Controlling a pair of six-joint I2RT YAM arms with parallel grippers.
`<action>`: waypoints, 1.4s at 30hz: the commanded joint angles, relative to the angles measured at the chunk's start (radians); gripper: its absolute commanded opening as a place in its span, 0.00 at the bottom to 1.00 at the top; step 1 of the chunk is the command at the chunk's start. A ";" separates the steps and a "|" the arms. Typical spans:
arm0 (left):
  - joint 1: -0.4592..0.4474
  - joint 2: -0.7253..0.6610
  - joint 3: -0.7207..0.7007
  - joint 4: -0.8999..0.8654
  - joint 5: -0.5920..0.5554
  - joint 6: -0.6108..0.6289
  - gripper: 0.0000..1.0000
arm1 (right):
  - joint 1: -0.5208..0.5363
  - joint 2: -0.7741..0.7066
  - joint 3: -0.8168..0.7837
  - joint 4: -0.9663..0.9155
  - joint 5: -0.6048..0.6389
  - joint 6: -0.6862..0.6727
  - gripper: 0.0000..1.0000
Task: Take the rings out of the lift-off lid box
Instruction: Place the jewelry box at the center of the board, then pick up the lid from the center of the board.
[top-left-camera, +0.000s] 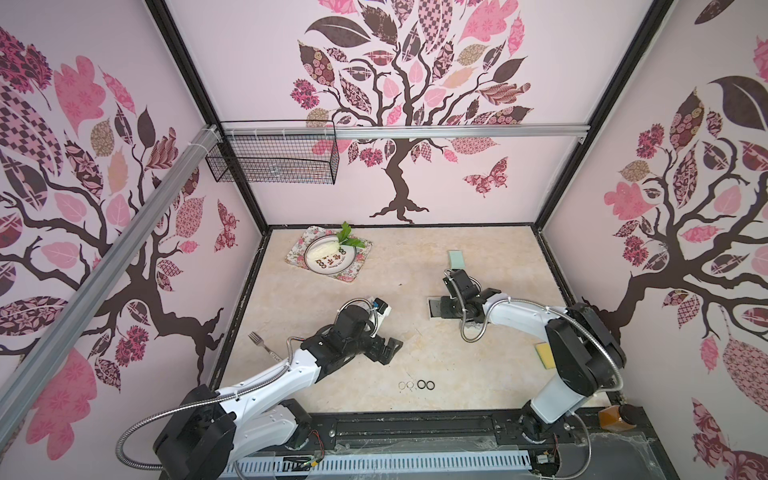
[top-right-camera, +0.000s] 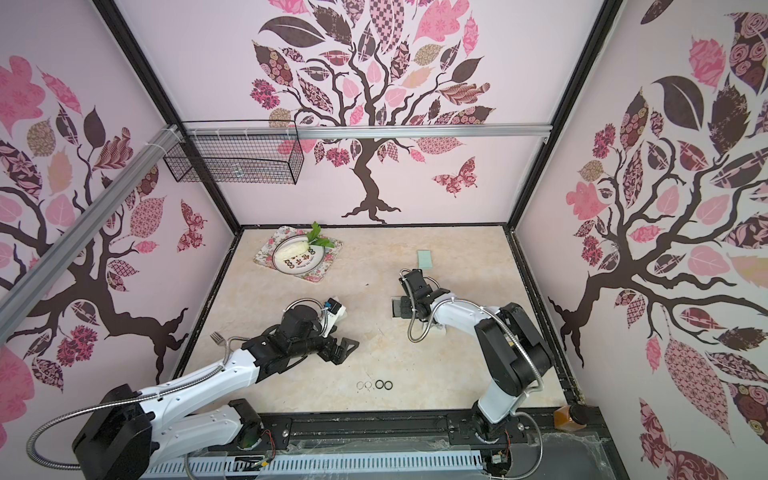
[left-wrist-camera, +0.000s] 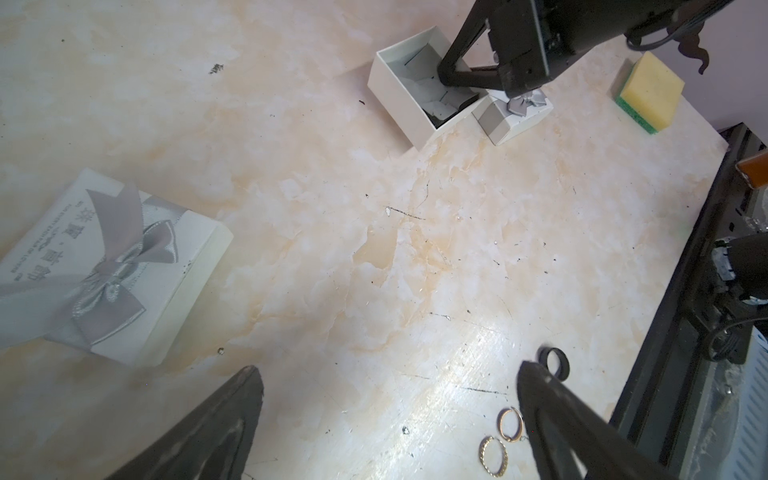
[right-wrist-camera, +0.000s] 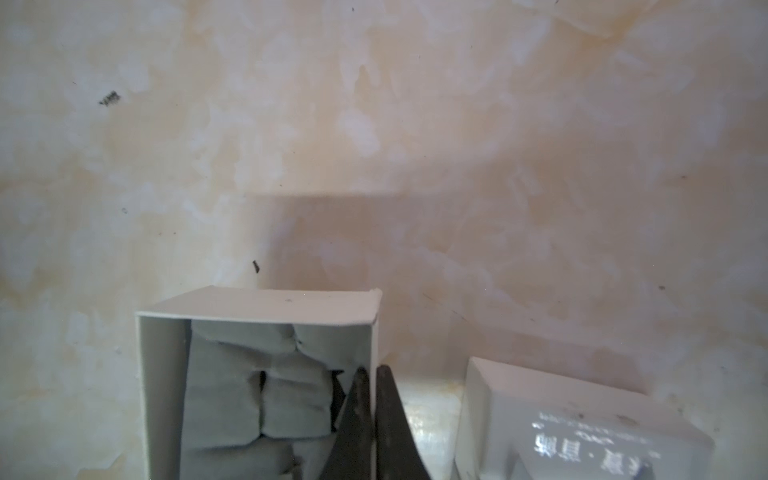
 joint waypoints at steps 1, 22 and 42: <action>0.007 0.001 0.009 0.023 0.015 0.017 0.98 | -0.003 0.062 0.055 -0.014 -0.019 -0.005 0.05; 0.015 0.006 0.016 0.030 0.032 0.018 0.98 | -0.028 -0.256 0.074 -0.189 0.038 -0.043 0.97; 0.017 -0.053 -0.014 0.024 -0.020 0.042 0.98 | -0.163 -0.247 -0.195 -0.056 0.005 -0.008 1.00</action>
